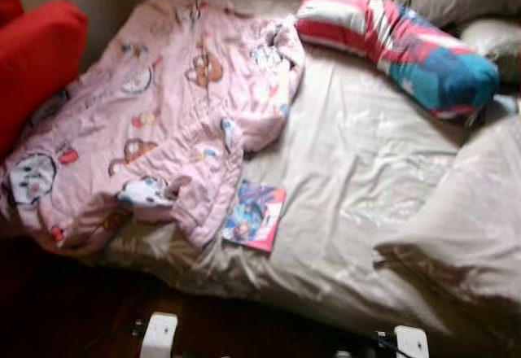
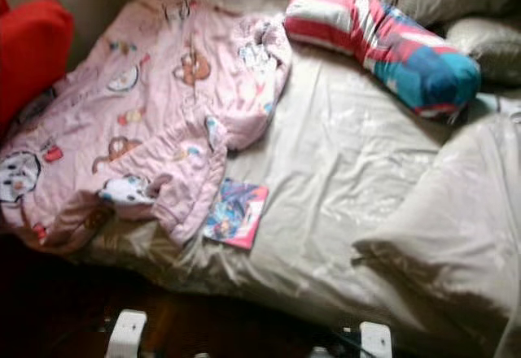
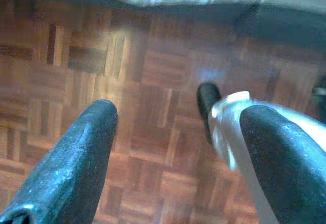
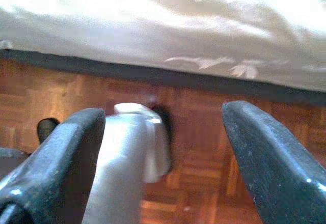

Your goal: Clean up the room

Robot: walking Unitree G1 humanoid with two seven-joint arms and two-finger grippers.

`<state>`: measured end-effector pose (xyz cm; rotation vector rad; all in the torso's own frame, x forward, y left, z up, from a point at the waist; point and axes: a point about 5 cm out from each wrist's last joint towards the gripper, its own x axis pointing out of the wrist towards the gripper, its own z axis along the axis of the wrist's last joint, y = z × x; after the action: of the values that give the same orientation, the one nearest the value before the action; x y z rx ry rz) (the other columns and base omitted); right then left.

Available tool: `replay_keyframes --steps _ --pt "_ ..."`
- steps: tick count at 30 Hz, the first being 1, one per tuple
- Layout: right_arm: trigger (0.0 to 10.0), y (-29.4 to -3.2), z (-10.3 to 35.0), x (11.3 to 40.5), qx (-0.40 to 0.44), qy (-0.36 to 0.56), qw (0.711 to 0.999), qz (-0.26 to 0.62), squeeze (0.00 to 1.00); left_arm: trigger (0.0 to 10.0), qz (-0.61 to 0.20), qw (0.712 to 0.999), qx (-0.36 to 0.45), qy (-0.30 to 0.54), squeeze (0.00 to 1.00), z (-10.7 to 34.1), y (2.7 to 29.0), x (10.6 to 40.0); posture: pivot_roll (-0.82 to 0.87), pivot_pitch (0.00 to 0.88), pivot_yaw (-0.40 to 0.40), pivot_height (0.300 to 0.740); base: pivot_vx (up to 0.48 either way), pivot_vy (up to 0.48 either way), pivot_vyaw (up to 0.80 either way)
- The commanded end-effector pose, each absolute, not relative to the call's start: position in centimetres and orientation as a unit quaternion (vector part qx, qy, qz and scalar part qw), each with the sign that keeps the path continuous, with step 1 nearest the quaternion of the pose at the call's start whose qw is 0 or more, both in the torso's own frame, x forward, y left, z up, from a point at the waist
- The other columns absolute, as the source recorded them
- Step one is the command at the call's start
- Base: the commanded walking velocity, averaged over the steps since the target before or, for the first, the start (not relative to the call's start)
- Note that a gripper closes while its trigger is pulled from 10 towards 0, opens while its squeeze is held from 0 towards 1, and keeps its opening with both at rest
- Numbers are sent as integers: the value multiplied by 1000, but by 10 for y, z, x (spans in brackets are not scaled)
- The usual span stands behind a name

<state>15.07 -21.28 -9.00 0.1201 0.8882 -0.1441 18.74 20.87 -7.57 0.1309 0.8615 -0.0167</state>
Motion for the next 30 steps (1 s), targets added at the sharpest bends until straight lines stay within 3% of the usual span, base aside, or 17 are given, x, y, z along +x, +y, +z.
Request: replay_keyframes --steps 1,14,30 --pt "10000 -215 -94 139 60 444 891 -76 0 10000 -6 899 55 434 0 -82 207 176 -37 180 74 740 0 -412 0" --pt "10000 -214 -94 140 63 442 891 -78 0 10000 -1 900 55 433 0 -81 208 177 -38 183 73 740 0 -362 -660" --pt "10000 -215 -92 141 73 420 901 -79 0 10000 -4 909 52 414 0 -76 203 189 -39 189 67 740 0 0 0"
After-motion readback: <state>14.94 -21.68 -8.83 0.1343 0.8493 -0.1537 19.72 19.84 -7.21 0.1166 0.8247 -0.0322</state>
